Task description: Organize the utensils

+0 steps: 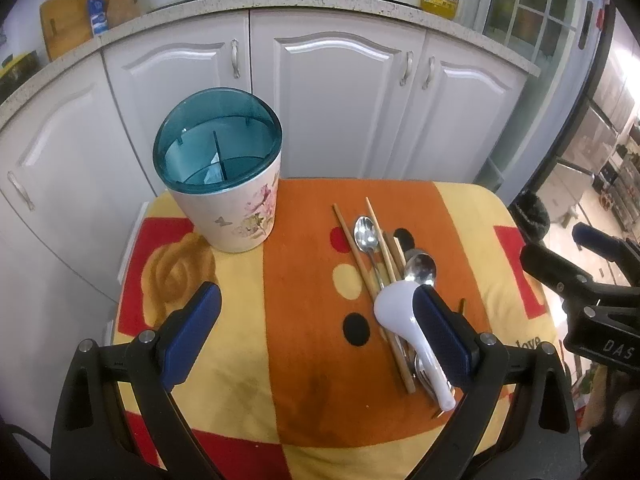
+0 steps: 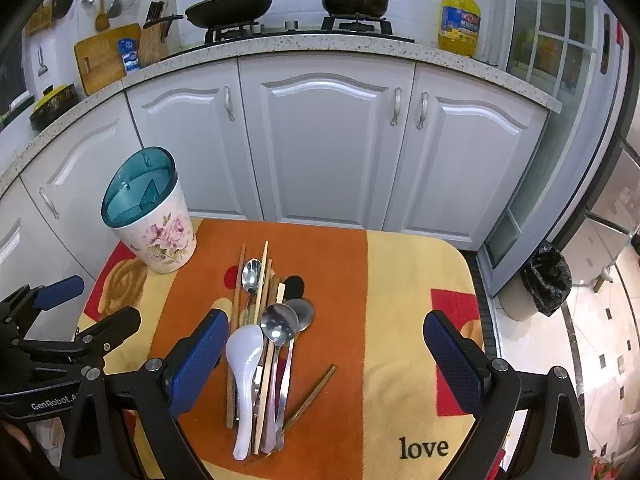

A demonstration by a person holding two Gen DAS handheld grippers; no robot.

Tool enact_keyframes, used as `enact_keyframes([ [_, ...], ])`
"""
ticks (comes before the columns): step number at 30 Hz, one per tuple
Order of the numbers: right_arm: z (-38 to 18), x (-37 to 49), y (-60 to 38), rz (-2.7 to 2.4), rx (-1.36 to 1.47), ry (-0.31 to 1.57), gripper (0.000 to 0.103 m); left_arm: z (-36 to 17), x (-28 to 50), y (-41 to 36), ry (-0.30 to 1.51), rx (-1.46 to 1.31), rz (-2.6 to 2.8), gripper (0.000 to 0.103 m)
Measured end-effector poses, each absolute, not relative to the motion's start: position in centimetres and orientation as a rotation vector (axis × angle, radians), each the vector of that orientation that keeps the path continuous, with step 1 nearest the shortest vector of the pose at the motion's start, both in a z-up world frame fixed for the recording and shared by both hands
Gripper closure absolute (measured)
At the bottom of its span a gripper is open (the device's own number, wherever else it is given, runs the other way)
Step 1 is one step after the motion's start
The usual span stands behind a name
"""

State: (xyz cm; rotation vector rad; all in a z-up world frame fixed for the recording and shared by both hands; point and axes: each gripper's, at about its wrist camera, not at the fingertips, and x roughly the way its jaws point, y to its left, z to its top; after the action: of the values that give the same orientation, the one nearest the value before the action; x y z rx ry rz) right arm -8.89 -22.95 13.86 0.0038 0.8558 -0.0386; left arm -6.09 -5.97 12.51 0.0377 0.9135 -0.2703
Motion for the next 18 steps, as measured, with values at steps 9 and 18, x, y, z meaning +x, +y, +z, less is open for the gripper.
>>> enact_keyframes([
  [9, 13.6, -8.7, -23.2, -0.041, 0.002, 0.864, 0.006, 12.3, -6.0, -6.3, 0.925, 0.037, -0.274, 0.006],
  [18, 12.8, -8.6, -23.9, -0.044, -0.006, 0.877, 0.006, 11.1, -5.6, -6.3, 0.986, -0.007, -0.326, 0.006],
])
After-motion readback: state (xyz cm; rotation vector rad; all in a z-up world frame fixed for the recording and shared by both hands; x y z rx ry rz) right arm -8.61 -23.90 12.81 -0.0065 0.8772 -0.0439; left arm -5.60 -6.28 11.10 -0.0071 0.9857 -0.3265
